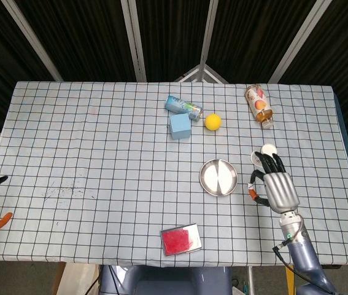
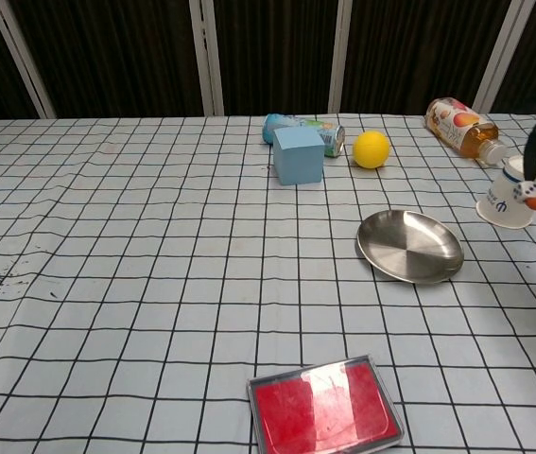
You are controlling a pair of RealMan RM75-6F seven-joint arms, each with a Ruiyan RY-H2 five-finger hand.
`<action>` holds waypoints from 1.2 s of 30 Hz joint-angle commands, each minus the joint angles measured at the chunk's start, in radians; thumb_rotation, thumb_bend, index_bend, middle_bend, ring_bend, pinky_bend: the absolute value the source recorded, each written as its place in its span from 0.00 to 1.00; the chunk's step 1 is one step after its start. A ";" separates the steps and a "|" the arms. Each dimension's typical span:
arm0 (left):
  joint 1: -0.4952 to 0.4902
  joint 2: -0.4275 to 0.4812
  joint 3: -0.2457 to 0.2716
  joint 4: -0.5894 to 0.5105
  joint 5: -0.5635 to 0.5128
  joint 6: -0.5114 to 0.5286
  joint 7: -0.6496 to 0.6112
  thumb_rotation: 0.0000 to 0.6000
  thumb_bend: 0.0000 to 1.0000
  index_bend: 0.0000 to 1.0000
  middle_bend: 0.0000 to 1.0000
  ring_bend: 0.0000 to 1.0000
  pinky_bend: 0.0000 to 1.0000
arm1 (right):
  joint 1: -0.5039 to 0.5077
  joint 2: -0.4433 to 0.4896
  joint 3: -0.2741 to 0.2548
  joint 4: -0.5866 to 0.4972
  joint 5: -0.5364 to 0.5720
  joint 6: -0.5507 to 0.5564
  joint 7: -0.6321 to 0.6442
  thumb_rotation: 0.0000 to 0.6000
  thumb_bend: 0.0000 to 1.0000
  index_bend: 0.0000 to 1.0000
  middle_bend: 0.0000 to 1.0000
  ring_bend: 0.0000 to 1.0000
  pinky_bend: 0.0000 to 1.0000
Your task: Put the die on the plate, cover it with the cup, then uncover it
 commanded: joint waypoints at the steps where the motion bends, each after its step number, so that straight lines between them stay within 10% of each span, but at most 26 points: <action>1: 0.000 0.006 0.000 0.004 0.001 0.001 -0.015 1.00 0.29 0.16 0.00 0.00 0.02 | 0.118 -0.020 0.062 -0.053 0.085 -0.114 -0.125 1.00 0.41 0.70 0.10 0.10 0.00; 19: 0.001 0.012 -0.009 0.016 -0.015 0.004 -0.039 1.00 0.29 0.16 0.00 0.00 0.02 | 0.327 -0.273 0.084 0.328 0.316 -0.330 -0.079 1.00 0.41 0.70 0.10 0.10 0.00; 36: 0.003 0.006 -0.007 0.005 -0.020 0.001 -0.004 1.00 0.29 0.16 0.00 0.00 0.02 | 0.321 -0.267 0.023 0.385 0.319 -0.355 -0.023 1.00 0.41 0.66 0.10 0.10 0.00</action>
